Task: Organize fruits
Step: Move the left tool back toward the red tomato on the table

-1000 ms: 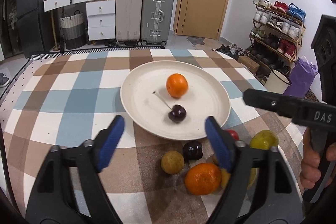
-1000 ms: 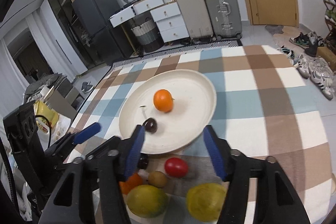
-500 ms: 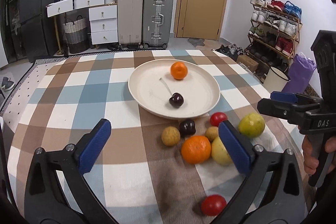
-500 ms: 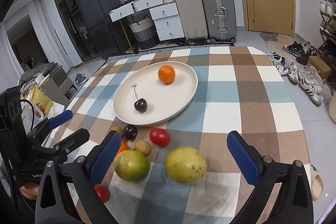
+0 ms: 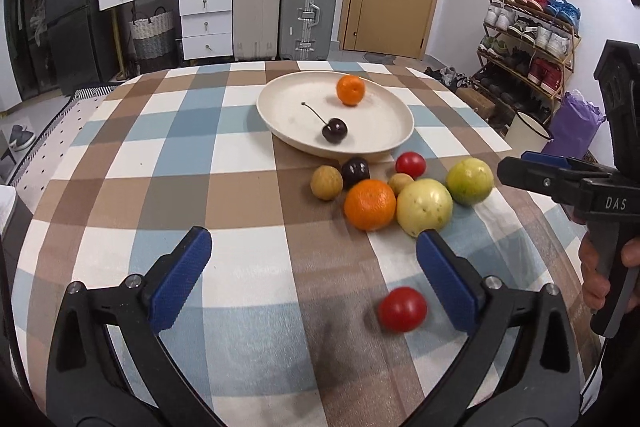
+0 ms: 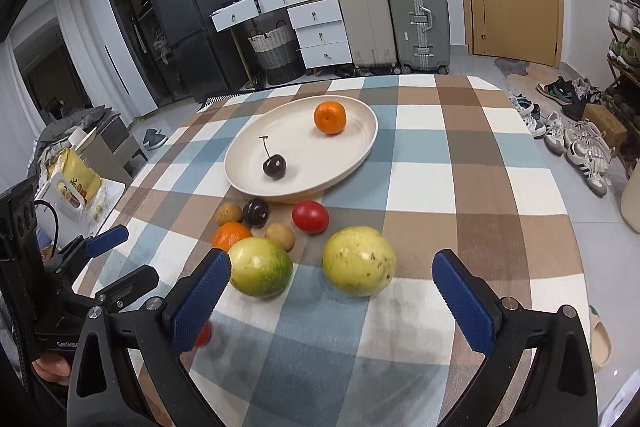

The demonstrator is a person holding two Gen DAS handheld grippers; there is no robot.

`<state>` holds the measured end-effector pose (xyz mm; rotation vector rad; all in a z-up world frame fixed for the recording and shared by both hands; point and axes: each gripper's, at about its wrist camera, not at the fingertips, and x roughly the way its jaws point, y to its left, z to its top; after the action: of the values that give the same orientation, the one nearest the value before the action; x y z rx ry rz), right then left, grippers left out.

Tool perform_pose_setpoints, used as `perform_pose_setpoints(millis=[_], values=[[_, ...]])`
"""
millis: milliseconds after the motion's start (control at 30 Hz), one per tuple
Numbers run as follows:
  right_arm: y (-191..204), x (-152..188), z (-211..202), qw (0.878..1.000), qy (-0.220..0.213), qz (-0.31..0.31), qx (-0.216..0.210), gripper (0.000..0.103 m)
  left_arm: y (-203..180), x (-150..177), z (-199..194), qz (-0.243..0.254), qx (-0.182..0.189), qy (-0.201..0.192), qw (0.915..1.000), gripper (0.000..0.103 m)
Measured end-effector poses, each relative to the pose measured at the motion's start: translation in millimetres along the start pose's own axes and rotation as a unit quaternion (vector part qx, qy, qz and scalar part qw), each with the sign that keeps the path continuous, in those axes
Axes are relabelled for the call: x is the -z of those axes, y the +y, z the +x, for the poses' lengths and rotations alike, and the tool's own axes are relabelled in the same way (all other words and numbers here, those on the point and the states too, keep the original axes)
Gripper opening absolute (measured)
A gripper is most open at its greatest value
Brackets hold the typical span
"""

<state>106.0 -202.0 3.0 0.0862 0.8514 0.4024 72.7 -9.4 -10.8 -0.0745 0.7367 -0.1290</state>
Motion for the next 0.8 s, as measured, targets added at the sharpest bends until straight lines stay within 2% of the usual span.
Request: perform_pose_setpoints(millis=[400, 800], values=[[8.1, 19.9, 7.8, 1.0, 0.025, 0.006, -0.001, 0.102, -11.2, 20.9, -3.3, 0.013, 0.022, 0.029, 0.9993, 0.102], [13.3, 31.2, 19.2, 0.999, 0.044, 0.003, -0.011, 0.102, -27.0, 35.2, 12.3, 0.039, 0.046, 0.068, 0.9959, 0.102]])
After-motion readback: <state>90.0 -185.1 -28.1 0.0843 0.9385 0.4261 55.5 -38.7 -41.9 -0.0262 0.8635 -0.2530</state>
